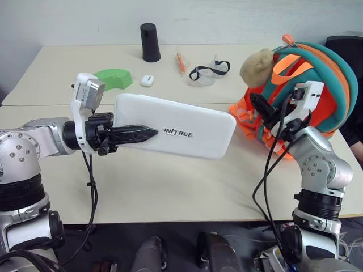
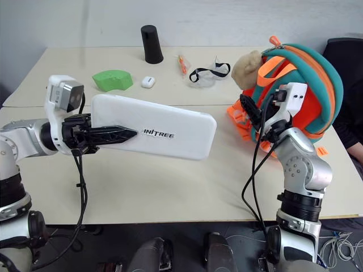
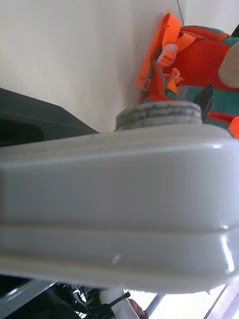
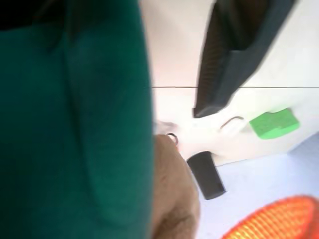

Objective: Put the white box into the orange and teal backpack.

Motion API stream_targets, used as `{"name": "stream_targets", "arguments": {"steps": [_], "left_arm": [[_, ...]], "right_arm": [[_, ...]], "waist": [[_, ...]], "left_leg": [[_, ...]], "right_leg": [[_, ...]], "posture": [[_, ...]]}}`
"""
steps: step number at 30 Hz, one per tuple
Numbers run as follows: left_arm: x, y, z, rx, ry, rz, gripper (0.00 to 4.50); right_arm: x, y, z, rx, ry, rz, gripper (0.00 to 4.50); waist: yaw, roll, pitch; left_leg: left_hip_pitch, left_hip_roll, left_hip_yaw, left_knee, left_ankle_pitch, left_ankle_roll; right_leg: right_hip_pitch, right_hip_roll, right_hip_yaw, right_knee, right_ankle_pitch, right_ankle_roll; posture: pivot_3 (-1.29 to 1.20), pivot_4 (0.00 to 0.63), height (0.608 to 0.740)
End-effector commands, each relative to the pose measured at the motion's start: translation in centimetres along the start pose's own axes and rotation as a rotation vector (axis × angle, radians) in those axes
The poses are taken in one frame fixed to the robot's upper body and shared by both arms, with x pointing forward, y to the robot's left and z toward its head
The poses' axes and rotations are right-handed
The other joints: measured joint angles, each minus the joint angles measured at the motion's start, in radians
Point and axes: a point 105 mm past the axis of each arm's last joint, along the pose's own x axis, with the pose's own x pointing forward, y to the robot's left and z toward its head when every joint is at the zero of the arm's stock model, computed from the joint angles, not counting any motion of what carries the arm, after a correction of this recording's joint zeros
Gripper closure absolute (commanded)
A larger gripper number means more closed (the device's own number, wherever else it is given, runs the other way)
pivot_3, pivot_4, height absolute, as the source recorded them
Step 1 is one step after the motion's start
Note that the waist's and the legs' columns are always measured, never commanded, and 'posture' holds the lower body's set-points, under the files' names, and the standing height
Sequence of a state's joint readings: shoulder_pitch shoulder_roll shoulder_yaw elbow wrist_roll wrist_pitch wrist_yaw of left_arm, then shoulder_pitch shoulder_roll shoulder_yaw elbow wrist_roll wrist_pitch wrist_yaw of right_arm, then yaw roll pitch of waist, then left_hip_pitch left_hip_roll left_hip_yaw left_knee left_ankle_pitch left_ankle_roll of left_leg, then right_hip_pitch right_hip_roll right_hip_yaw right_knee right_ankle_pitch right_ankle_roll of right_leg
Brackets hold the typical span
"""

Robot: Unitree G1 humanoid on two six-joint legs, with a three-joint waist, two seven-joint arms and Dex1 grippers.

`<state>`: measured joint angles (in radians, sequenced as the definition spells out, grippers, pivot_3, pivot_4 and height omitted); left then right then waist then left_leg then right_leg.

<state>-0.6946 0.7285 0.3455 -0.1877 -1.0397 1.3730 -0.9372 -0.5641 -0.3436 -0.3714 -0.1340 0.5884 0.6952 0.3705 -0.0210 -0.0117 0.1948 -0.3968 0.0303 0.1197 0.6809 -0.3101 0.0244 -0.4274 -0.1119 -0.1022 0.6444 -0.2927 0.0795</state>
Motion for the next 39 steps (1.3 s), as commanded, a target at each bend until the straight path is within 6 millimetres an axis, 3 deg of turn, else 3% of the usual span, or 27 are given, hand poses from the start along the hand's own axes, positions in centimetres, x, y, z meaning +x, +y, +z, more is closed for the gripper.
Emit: {"name": "stream_targets", "arguments": {"steps": [1, 5, 6, 11, 15, 20, 27, 32, 39], "left_arm": [[-0.5, -0.9, 1.2, 0.062, -0.041, -0.010, 3.18], [-0.7, -0.7, 1.2, 0.061, -0.048, 0.003, 3.18], [-0.7, -0.6, 1.3, 0.061, -0.050, 0.007, 3.18], [-1.2, 0.0, 2.0, 0.072, -0.072, 0.034, 3.18], [-2.8, 0.9, 3.7, 0.098, -0.111, 0.084, 3.18], [-3.9, 1.4, 5.1, 0.139, -0.129, 0.110, 3.18], [-4.0, 1.5, 5.3, 0.173, -0.127, 0.092, 3.18], [-3.8, 1.2, 4.8, 0.186, -0.110, 0.063, 3.18], [-1.6, 0.7, 3.6, 0.255, -0.050, 0.010, 3.18]], "right_arm": [[-0.5, 1.8, 1.8, -0.043, -0.068, 0.102, 2.99], [-1.0, 1.6, 1.4, -0.054, -0.053, 0.116, 4.35], [-1.0, 1.6, 1.4, -0.056, -0.054, 0.118, 4.47], [-2.1, 2.6, 2.0, -0.063, -0.041, 0.237, 4.47], [-5.9, 5.9, 2.7, -0.087, 0.089, 0.545, 4.47], [-9.6, 8.4, 4.5, -0.105, 0.218, 0.791, 4.47], [-13.6, 12.3, 6.7, -0.060, 0.372, 1.093, 4.47], [-14.7, 13.9, 7.4, -0.001, 0.405, 1.189, 4.47], [-14.4, 13.1, 4.9, -0.014, 0.469, 1.123, 4.47]], "waist": [[-0.005, 0.000, 0.000], [-0.006, 0.000, 0.000], [-0.006, 0.000, 0.000], [-0.006, 0.000, 0.000], [-0.001, 0.001, 0.001], [0.002, 0.001, 0.001], [0.002, -0.002, 0.003], [0.007, -0.003, 0.004], [0.025, -0.004, 0.005]], "left_leg": [[0.000, 0.000, 0.000, 0.000, 0.000, 0.000], [0.000, 0.000, 0.000, 0.000, 0.000, 0.000], [0.000, 0.000, 0.000, 0.000, 0.000, 0.000], [0.000, 0.000, 0.000, -0.001, 0.000, 0.000], [-0.001, 0.000, 0.000, -0.001, 0.000, 0.000], [-0.001, 0.000, 0.000, -0.001, -0.001, 0.001], [-0.001, 0.001, 0.000, -0.001, -0.001, 0.001], [-0.001, 0.001, 0.000, 0.000, -0.001, 0.001], [-0.001, 0.001, 0.000, 0.001, -0.001, 0.001]], "right_leg": [[0.000, 0.000, 0.000, 0.000, 0.000, 0.000], [0.000, 0.000, 0.000, 0.000, 0.000, 0.000], [0.000, 0.000, 0.000, 0.000, 0.000, 0.000], [0.000, 0.000, 0.000, 0.000, 0.000, 0.000], [-0.001, 0.000, -0.001, -0.002, 0.000, 0.000], [0.000, 0.001, -0.002, -0.004, 0.000, 0.000], [0.000, -0.001, -0.001, -0.007, 0.000, 0.000], [0.000, -0.003, -0.001, -0.007, 0.000, 0.000], [0.000, -0.003, -0.001, -0.007, 0.000, 0.001]], "posture": [[0.00, 0.150, 0.740], [0.00, 0.150, 0.740], [0.00, 0.150, 0.740], [0.00, 0.150, 0.740], [0.00, 0.150, 0.740], [0.00, 0.150, 0.740], [0.00, 0.150, 0.740], [0.00, 0.150, 0.740], [0.00, 0.150, 0.740]]}}
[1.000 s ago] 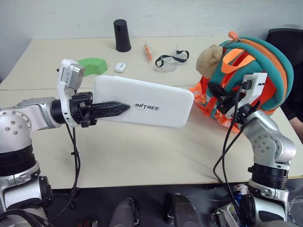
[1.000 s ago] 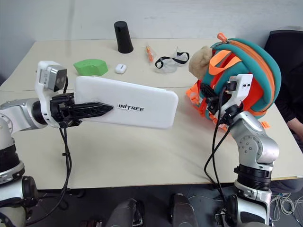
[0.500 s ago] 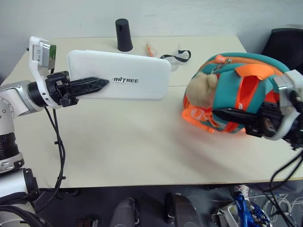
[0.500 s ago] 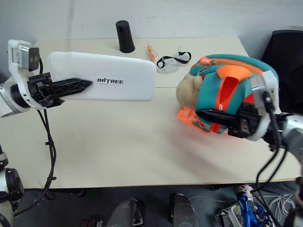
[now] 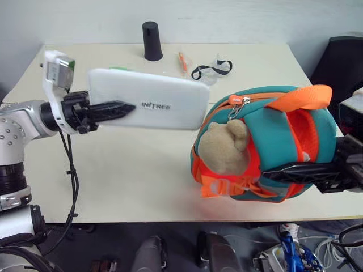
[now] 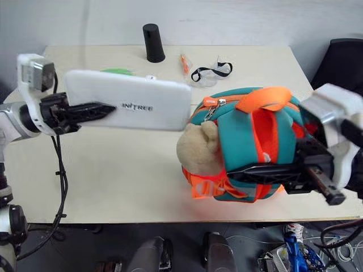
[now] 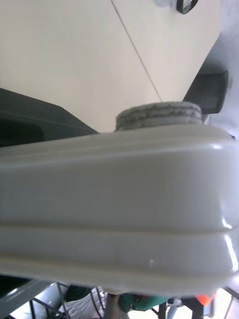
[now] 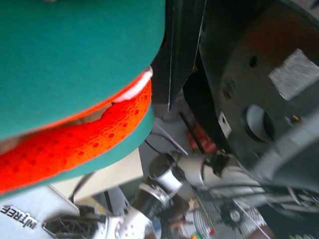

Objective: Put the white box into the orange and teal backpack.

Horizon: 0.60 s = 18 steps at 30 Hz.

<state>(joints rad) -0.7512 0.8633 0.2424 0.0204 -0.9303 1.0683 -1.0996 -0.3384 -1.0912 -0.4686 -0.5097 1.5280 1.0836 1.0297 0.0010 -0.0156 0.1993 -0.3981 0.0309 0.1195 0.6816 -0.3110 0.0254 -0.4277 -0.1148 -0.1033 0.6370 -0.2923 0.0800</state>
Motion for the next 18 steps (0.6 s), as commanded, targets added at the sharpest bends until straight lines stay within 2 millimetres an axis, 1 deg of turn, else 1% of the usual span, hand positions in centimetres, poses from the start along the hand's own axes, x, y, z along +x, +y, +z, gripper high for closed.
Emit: {"name": "stream_targets", "arguments": {"steps": [1, 5, 9, 11, 13, 18], "left_arm": [[1.0, -1.6, 1.1, 0.092, -0.010, -0.071, 3.18], [1.9, -2.3, 1.1, 0.113, 0.004, -0.119, 3.18], [2.6, -2.6, 0.5, 0.144, 0.045, -0.148, 3.18], [2.9, -2.8, 0.6, 0.175, 0.058, -0.171, 3.18], [3.3, -2.9, 0.6, 0.201, 0.078, -0.188, 3.18], [4.7, -3.1, -0.2, 0.292, 0.168, -0.239, 3.18]], "right_arm": [[-0.1, -0.2, -0.3, -0.029, -0.003, -0.018, 4.47], [-0.5, -1.3, -1.1, -0.014, -0.005, -0.078, 4.47], [-0.6, -1.9, -1.9, -0.006, 0.000, -0.107, 4.47], [-0.6, -2.2, -2.4, 0.004, 0.003, -0.125, 4.47], [-0.6, -2.3, -2.8, 0.011, 0.005, -0.128, 4.47], [-0.6, -2.3, -3.4, 0.018, 0.018, -0.127, 4.47]], "waist": [[0.006, 0.000, 0.000], [0.011, -0.001, 0.000], [0.015, -0.001, 0.000], [0.018, -0.001, 0.000], [0.021, -0.001, 0.000], [0.026, -0.001, 0.000]], "left_leg": [[0.000, 0.000, 0.000, 0.000, 0.000, 0.000], [-0.001, -0.001, 0.000, 0.000, 0.000, 0.001], [0.000, -0.001, 0.000, 0.000, 0.000, 0.001], [0.000, -0.001, 0.000, 0.001, 0.000, 0.001], [0.000, -0.001, 0.000, 0.001, 0.000, 0.001], [0.000, -0.002, 0.000, 0.001, 0.000, 0.001]], "right_leg": [[0.000, 0.000, 0.000, 0.000, 0.000, 0.000], [0.000, 0.000, 0.000, 0.000, 0.001, 0.001], [0.000, 0.001, 0.000, 0.000, 0.001, 0.001], [0.000, 0.001, 0.000, 0.000, 0.001, 0.001], [0.000, 0.002, 0.000, 0.000, 0.001, 0.001], [0.001, 0.003, -0.001, -0.001, 0.001, 0.001]], "posture": [[0.00, 0.150, 0.740], [0.00, 0.150, 0.740], [0.00, 0.150, 0.740], [0.00, 0.150, 0.740], [0.00, 0.150, 0.740], [0.00, 0.150, 0.740]]}}
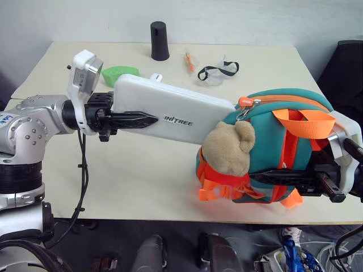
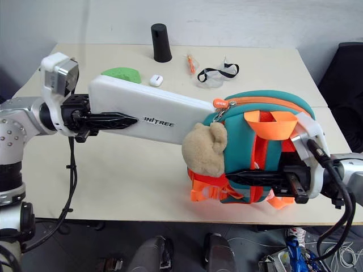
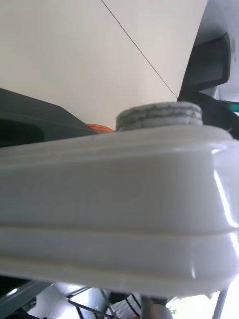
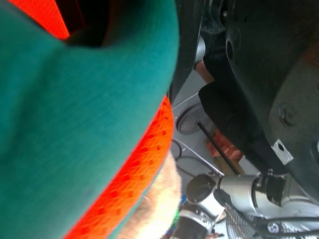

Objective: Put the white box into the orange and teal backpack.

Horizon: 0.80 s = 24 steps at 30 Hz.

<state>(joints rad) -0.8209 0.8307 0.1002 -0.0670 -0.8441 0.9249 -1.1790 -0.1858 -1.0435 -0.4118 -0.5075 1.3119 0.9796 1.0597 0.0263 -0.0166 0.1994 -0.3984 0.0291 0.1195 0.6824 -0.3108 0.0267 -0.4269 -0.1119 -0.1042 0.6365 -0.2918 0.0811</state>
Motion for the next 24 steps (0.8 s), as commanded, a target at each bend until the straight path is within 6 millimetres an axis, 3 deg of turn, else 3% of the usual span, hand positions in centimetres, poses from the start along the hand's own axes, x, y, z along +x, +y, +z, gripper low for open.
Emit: {"name": "stream_targets", "arguments": {"steps": [1, 8, 16, 24], "left_arm": [[1.8, -1.4, 0.4, 0.120, 0.067, -0.111, 3.18], [1.9, -1.3, -0.1, 0.227, 0.178, -0.140, 3.18], [-1.4, -0.1, 2.8, 0.255, 0.161, -0.052, 3.18], [-1.6, -0.5, 2.0, 0.258, 0.215, -0.076, 3.18]], "right_arm": [[0.1, 0.5, 0.2, -0.040, -0.001, 0.014, 4.47], [0.2, 0.5, 0.2, -0.047, 0.002, 0.018, 4.47], [0.2, 0.4, -0.1, -0.047, 0.003, 0.013, 4.47], [0.2, 0.2, 0.1, -0.052, -0.001, 0.017, 4.47]], "waist": [[0.000, 0.000, 0.000], [-0.003, 0.000, 0.000], [-0.003, 0.000, 0.000], [-0.003, 0.000, 0.000]], "left_leg": [[0.000, 0.000, 0.000, 0.000, 0.000, 0.000], [0.000, 0.000, 0.000, 0.000, 0.000, 0.001], [0.000, 0.000, 0.000, 0.000, 0.000, 0.001], [0.000, 0.000, 0.000, 0.000, 0.000, 0.001]], "right_leg": [[0.000, 0.000, 0.000, 0.000, 0.000, 0.000], [0.000, 0.001, 0.000, 0.000, 0.000, 0.000], [0.000, 0.001, -0.002, 0.000, 0.000, 0.000], [0.000, 0.001, -0.002, 0.000, 0.000, 0.000]], "posture": [[0.00, 0.150, 0.740], [0.00, 0.150, 0.740], [0.00, 0.150, 0.740], [0.00, 0.150, 0.740]]}}
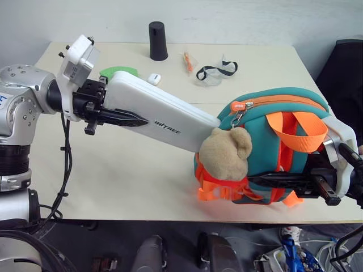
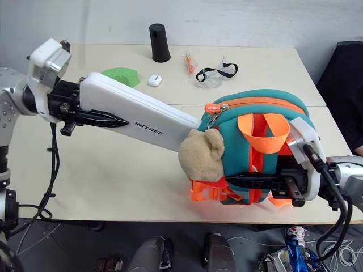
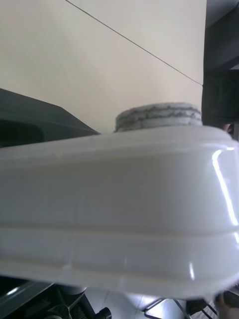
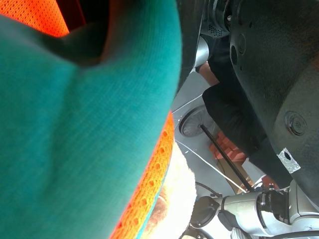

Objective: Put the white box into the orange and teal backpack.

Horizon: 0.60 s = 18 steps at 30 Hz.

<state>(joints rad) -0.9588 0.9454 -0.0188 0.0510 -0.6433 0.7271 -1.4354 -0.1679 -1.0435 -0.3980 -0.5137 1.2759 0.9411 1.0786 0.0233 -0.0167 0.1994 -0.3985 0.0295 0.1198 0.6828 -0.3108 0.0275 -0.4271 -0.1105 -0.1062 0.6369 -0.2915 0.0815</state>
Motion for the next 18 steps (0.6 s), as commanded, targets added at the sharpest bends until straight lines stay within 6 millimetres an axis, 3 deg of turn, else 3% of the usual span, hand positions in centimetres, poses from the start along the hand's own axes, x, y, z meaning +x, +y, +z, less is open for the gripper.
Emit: {"name": "stream_targets", "arguments": {"steps": [1, 18], "left_arm": [[0.2, -0.7, 0.8, 0.067, 0.008, -0.029, 3.18], [4.3, 0.0, 3.0, 0.082, -0.181, -0.089, 3.18]], "right_arm": [[0.1, 0.3, 0.5, -0.034, -0.010, 0.020, 4.47], [0.6, 0.4, 0.1, -0.042, -0.002, 0.036, 4.47]], "waist": [[0.000, 0.000, 0.000], [-0.002, 0.000, 0.000]], "left_leg": [[0.000, 0.000, 0.000, 0.000, 0.000, 0.000], [-0.001, 0.000, 0.000, 0.001, 0.000, 0.000]], "right_leg": [[0.000, 0.000, 0.000, 0.000, 0.000, 0.000], [0.000, 0.000, 0.000, 0.001, 0.000, 0.001]], "posture": [[0.00, 0.150, 0.740], [0.00, 0.150, 0.740]]}}
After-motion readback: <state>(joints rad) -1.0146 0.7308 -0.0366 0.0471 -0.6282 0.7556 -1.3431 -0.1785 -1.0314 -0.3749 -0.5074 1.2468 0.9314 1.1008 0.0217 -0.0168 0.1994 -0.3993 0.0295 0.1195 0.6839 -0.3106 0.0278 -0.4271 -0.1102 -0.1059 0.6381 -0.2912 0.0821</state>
